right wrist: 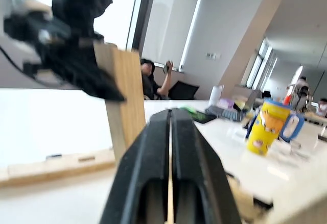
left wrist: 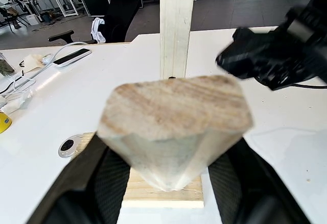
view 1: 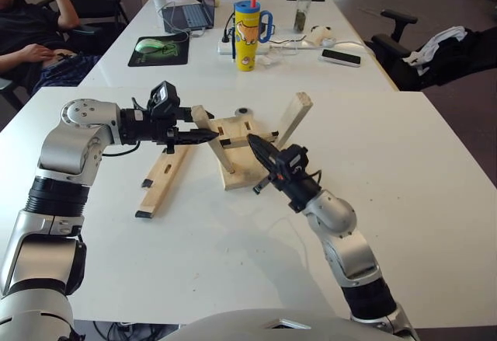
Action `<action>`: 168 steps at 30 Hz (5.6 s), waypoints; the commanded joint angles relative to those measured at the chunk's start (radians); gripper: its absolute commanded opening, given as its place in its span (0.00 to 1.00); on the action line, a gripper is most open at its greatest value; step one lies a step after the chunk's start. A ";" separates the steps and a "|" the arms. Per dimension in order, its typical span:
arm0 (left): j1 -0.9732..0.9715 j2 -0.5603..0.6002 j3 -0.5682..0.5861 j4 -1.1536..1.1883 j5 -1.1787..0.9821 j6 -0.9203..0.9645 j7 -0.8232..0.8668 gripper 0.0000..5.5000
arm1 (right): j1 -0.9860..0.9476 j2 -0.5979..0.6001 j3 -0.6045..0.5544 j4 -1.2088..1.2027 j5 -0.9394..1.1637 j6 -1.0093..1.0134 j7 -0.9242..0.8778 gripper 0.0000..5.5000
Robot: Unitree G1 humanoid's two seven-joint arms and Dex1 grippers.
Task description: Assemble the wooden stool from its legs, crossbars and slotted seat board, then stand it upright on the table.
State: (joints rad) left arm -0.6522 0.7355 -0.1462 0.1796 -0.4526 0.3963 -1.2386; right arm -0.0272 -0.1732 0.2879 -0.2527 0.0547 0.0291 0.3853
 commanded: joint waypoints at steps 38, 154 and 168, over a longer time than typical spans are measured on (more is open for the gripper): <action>-0.152 -0.111 0.632 -0.085 -0.656 0.394 0.364 0.51 | -0.120 0.115 0.043 0.455 -0.058 0.435 -0.058 0.00; 0.432 -0.041 0.165 -0.261 0.300 -0.018 0.519 0.00 | -0.822 -0.079 -0.291 1.059 0.117 -0.080 0.293 0.00; 0.559 0.102 -0.038 -0.431 0.259 0.117 0.189 0.00 | -0.811 0.008 -0.216 1.086 0.147 -0.173 0.742 0.00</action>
State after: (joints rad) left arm -0.1035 0.8562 -0.1636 -0.2354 -0.2125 0.5066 -1.0796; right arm -0.8735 -0.1892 0.0463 0.8815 0.2039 -0.1636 1.0843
